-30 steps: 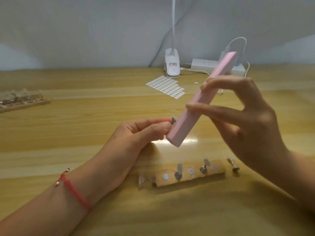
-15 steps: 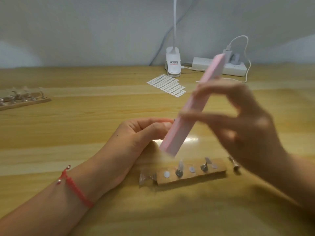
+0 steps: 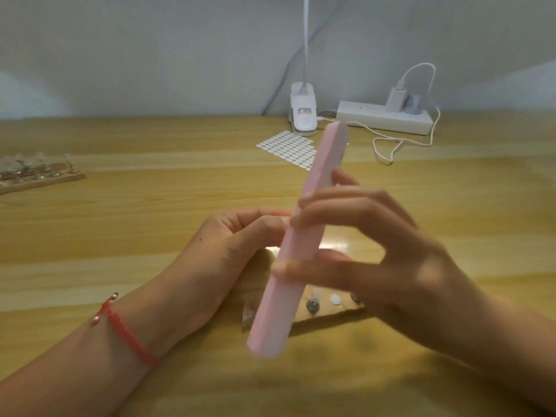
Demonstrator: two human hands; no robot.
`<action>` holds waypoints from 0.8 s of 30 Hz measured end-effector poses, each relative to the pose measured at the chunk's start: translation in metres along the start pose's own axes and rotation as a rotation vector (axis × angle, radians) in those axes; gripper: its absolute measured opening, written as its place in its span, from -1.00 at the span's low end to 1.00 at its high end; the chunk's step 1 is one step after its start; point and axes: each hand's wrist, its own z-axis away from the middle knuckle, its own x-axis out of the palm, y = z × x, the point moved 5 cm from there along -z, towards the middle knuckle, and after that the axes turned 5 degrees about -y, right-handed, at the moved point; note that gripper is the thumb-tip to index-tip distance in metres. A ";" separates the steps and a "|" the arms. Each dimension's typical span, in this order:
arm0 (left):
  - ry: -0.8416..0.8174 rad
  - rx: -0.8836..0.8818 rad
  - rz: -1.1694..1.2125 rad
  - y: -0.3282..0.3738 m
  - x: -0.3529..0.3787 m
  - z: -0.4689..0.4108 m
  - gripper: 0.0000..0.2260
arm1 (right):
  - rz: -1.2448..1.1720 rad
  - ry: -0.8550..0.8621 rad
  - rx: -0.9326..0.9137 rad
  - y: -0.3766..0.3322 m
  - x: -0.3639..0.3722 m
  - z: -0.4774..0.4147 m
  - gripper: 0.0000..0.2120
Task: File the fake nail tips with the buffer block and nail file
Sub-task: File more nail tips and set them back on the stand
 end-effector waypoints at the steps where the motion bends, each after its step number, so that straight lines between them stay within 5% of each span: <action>1: 0.004 0.001 -0.010 0.000 0.000 -0.001 -0.74 | 0.020 0.013 0.024 0.008 -0.005 -0.001 -0.74; 5: 0.037 0.029 -0.034 -0.001 -0.002 -0.003 -0.79 | 0.062 0.121 0.217 0.035 -0.021 -0.002 -0.70; 9: -0.015 0.026 0.022 0.001 0.001 0.000 -0.82 | -0.021 0.008 0.006 0.002 0.000 -0.001 -0.70; 13: 0.053 0.020 -0.022 -0.002 -0.004 -0.003 -0.79 | 0.018 0.136 0.249 0.042 -0.023 -0.002 -0.68; 18: -0.002 0.031 0.081 0.002 0.000 0.000 -0.83 | -0.004 -0.010 -0.005 0.001 0.001 0.000 -0.62; 22: 0.066 0.027 0.031 -0.002 -0.005 -0.004 -0.79 | 0.105 0.123 0.211 0.038 -0.025 -0.003 -0.66; 24: 0.035 0.011 0.049 -0.003 -0.005 -0.003 -0.75 | 0.102 0.081 0.104 0.019 -0.013 -0.003 -0.72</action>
